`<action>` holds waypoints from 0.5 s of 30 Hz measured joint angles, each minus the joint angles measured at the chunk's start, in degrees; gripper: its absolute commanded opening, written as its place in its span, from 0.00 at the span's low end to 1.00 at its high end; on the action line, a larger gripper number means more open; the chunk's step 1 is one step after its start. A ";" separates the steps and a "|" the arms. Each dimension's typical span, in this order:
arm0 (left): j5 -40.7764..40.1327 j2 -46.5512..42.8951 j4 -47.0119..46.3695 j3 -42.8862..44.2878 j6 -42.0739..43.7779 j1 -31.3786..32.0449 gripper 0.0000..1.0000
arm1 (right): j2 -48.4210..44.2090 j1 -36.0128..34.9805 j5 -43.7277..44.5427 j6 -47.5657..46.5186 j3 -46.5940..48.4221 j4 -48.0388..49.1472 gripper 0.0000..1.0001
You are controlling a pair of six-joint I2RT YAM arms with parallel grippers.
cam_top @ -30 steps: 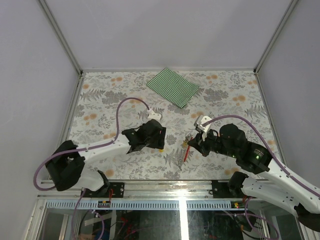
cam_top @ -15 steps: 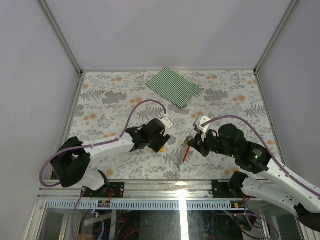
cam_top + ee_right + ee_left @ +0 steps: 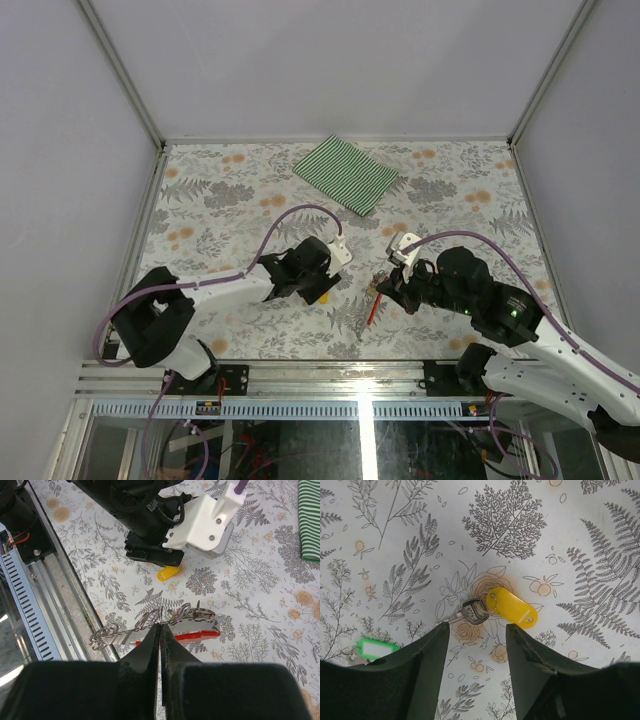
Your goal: Put the keys on the keyring
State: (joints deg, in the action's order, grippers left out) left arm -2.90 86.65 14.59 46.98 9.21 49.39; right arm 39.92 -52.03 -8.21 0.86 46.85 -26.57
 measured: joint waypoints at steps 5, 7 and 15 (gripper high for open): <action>1.05 1.38 -0.09 0.02 0.79 0.00 0.46 | 0.07 0.00 -0.02 0.04 0.00 -0.22 0.01; 1.42 2.27 -0.11 0.02 1.03 0.00 0.44 | 0.13 0.00 -0.02 0.04 0.00 -0.24 0.01; 1.68 4.66 -0.44 0.04 1.49 -0.02 0.35 | 0.22 0.00 -0.04 0.07 0.00 -0.37 0.01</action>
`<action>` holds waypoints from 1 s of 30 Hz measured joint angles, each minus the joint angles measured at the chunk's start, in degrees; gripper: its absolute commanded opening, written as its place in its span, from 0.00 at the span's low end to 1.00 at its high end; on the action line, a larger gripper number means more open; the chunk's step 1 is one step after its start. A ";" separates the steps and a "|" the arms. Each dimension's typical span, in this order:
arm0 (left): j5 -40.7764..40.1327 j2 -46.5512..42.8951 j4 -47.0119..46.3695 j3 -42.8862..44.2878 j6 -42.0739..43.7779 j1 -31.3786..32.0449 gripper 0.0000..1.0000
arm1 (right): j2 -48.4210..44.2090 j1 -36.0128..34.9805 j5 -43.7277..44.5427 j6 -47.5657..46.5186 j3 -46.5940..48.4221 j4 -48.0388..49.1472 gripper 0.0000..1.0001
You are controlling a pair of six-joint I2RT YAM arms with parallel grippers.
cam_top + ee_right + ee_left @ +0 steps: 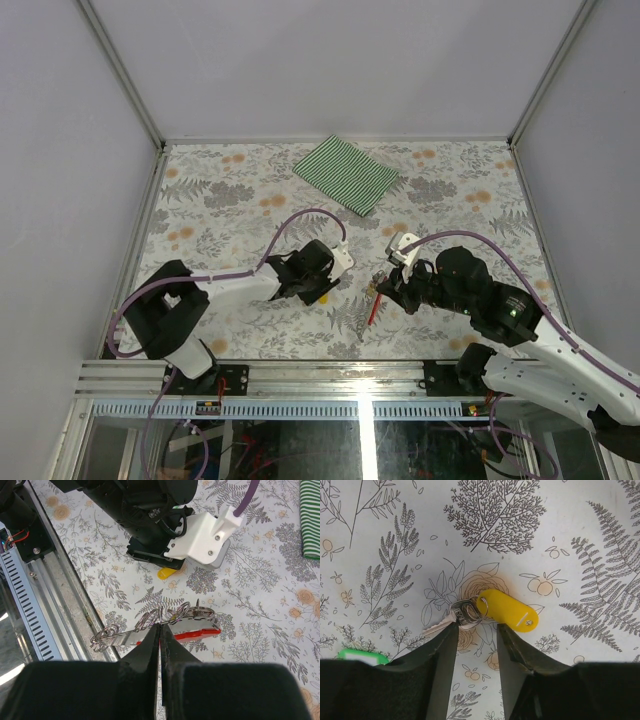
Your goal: Put the keys on the keyring
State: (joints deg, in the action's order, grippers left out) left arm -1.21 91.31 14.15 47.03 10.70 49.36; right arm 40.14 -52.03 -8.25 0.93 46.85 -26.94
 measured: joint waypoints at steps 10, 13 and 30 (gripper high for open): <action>0.00 0.02 -0.44 0.00 0.50 0.00 0.15 | 0.00 0.00 -0.04 0.04 0.00 -0.24 0.01; 0.20 0.02 -0.59 0.00 0.50 0.00 0.05 | -0.02 0.00 -0.33 0.22 0.00 -0.37 0.01; 1.38 -4.96 -4.72 -3.08 -3.45 -0.02 0.04 | -0.63 0.00 -0.39 1.09 0.00 -0.70 0.01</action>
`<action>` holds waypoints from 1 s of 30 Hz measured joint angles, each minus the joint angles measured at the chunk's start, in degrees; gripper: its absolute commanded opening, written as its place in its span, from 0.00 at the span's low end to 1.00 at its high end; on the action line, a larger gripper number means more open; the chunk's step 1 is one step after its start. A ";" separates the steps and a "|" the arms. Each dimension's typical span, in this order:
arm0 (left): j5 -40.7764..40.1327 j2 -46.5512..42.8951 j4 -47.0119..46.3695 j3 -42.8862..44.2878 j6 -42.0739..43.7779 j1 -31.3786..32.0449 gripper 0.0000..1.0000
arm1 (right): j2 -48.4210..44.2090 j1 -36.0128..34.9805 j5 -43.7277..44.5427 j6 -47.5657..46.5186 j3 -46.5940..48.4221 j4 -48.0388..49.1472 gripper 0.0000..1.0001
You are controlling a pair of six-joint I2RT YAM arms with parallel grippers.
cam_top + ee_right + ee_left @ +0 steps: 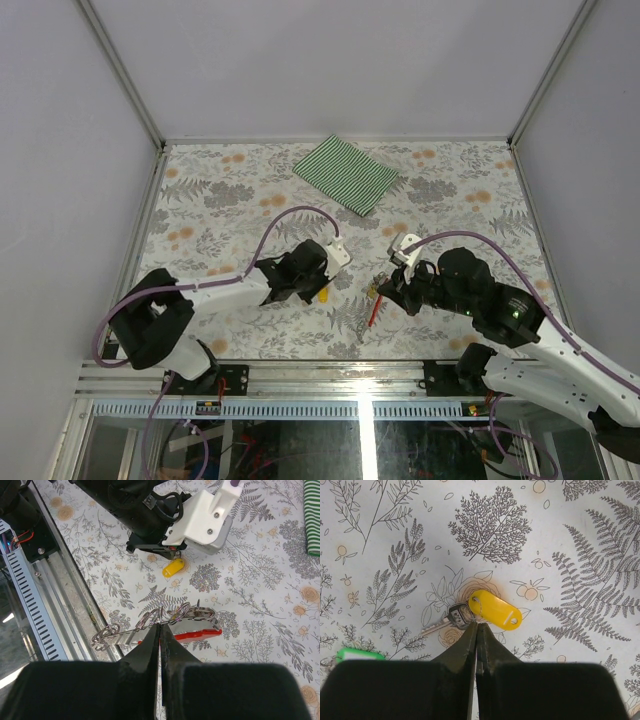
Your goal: Put the keys on the keyring
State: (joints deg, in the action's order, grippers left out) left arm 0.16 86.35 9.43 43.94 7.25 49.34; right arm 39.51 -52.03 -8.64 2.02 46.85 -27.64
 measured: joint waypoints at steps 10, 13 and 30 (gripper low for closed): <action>-0.61 0.48 0.90 0.44 -0.02 0.00 0.32 | -0.48 0.00 0.00 0.15 0.00 -0.35 0.01; -0.74 1.77 1.16 1.31 0.42 -0.02 0.35 | -0.48 0.00 0.00 0.15 0.00 -0.39 0.01; -2.78 4.87 4.52 3.39 2.27 0.20 0.45 | -0.55 0.00 -0.02 0.17 0.00 -0.37 0.02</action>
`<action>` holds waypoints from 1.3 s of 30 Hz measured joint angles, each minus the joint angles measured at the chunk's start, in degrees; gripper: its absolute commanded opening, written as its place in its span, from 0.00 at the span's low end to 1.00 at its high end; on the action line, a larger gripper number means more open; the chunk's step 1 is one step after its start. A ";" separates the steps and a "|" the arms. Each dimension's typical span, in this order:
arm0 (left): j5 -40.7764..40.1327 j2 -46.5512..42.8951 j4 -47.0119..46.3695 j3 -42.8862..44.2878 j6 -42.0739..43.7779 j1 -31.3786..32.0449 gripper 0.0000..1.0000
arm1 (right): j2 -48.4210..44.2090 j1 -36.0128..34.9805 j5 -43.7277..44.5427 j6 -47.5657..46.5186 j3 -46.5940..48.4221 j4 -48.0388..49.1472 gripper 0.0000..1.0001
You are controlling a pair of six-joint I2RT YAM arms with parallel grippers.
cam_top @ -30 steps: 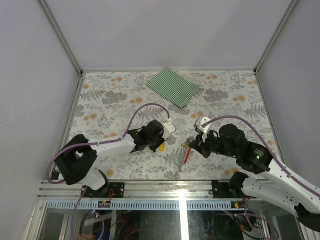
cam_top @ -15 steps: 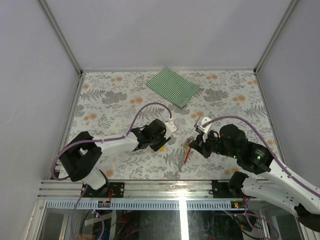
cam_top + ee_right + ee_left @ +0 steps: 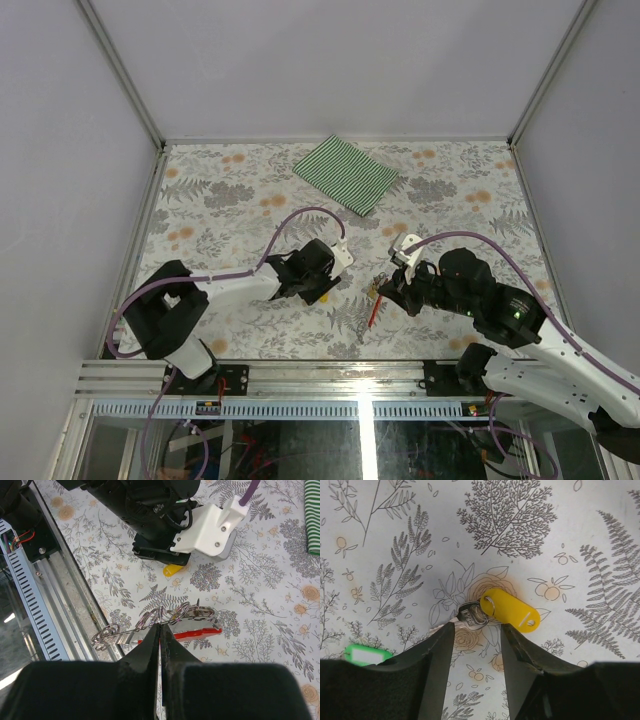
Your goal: Put the keys on the keyring
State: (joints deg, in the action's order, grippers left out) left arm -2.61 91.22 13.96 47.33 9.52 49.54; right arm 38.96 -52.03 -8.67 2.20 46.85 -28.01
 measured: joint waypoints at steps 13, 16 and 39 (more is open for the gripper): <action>-3.82 -0.02 -0.17 -0.02 0.00 1.01 0.53 | 0.07 0.00 -0.02 0.00 0.00 -0.02 0.02; -3.78 0.02 -0.28 -0.02 0.00 1.14 0.53 | 0.07 0.00 -0.02 0.00 0.00 0.00 0.02; -0.74 3.02 -5.20 4.02 0.20 -1.11 0.49 | -0.50 0.00 -0.02 0.96 0.02 -0.22 0.02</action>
State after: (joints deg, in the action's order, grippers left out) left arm -3.36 94.24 8.75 51.35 9.72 48.42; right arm 38.46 -52.03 -8.69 3.16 46.87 -28.23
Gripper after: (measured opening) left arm 0.505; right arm 0.020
